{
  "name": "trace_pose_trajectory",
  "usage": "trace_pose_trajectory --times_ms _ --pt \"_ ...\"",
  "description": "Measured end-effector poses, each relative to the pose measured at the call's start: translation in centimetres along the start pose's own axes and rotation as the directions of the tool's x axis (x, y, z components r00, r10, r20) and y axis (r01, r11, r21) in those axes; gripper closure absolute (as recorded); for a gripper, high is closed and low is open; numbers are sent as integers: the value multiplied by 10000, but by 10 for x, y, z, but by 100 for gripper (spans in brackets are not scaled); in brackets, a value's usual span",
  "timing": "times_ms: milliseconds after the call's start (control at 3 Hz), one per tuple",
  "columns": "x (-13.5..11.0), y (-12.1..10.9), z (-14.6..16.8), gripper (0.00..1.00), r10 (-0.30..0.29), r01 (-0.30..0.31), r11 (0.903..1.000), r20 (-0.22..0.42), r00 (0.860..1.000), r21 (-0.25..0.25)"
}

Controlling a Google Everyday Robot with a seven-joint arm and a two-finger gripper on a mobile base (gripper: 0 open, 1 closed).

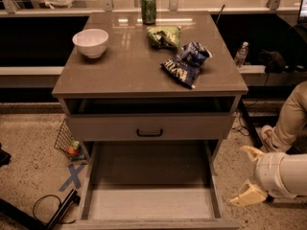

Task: Close middle drawer

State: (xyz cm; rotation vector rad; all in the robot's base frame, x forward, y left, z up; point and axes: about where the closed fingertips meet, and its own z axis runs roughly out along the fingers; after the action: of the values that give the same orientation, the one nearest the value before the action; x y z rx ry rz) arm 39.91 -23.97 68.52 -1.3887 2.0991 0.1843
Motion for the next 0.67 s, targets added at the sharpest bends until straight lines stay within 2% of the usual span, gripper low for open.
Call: trace_pose_trajectory --times_ms 333,667 --pt "4 2 6 40 60 -60 10000 42 10000 -42" --pt "3 2 5 72 21 -21 10000 32 10000 -34"
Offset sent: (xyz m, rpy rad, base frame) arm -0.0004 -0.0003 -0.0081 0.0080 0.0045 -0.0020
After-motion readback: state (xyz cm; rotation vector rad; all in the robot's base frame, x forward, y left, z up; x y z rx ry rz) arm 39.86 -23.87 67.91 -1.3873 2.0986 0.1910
